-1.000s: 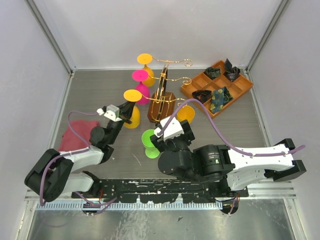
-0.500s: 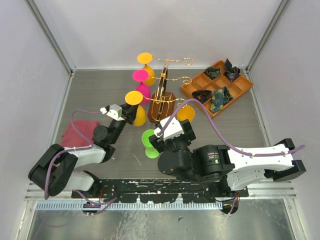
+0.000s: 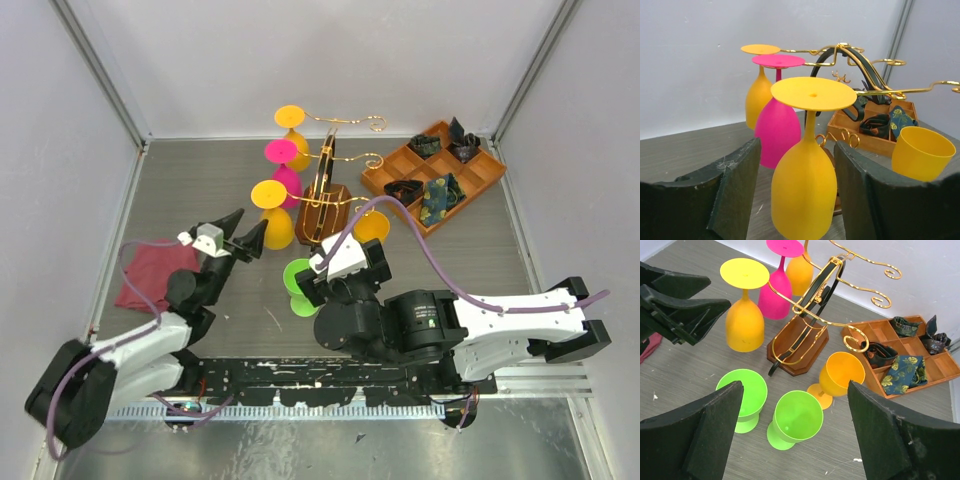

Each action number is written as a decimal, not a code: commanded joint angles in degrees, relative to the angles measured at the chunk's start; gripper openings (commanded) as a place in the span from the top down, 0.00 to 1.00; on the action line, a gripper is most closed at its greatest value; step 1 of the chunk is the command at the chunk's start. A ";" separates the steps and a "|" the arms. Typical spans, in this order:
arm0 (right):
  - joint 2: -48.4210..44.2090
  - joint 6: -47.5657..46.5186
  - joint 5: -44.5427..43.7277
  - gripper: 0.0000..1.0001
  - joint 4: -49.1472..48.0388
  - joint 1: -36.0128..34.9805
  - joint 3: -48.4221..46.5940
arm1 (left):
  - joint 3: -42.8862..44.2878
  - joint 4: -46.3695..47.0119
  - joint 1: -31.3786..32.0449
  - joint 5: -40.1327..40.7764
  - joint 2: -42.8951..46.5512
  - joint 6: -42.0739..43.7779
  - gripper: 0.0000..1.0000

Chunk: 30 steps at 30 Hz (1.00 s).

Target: Place the wine glass upside down on the wine glass rack

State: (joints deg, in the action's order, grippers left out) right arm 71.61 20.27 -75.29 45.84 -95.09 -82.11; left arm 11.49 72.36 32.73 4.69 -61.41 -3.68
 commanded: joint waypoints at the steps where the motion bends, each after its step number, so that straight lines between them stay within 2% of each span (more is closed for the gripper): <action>1: -2.92 3.50 0.19 0.09 -0.92 -0.18 -0.34 | 1.28 -19.03 0.15 2.70 11.32 -1.53 0.32; 4: -4.44 4.82 0.95 0.08 -1.11 -0.12 0.95 | 5.69 -40.81 0.16 3.99 21.19 -5.24 0.31; 8: -5.37 6.28 1.82 0.07 -1.11 -0.01 2.18 | 11.85 -62.11 0.17 2.32 28.46 -8.12 0.31; 12: -4.48 6.90 2.46 0.06 -0.75 0.37 1.68 | 15.27 -73.99 0.18 -2.97 31.37 -12.62 0.34; 16: -3.25 11.98 3.25 0.05 3.42 1.99 -0.56 | 21.34 -86.96 0.29 -8.66 28.60 -18.98 0.43; 19: -3.11 13.85 4.39 0.04 4.90 3.52 -0.84 | 24.19 -93.52 1.33 -10.10 26.81 -21.83 0.45; 25: -2.48 14.25 9.23 0.04 4.96 7.84 -0.03 | 28.40 -97.58 6.07 -8.10 24.40 -22.67 0.42; 30: -2.31 14.47 10.01 0.04 4.96 8.81 0.26 | 31.68 -100.13 13.59 -3.28 20.74 -23.11 0.42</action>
State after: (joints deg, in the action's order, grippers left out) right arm 69.17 32.73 -66.26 51.09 -86.76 -80.25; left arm 40.03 -23.92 41.36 -1.76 -38.89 -25.65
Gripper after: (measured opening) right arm 0.959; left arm 0.578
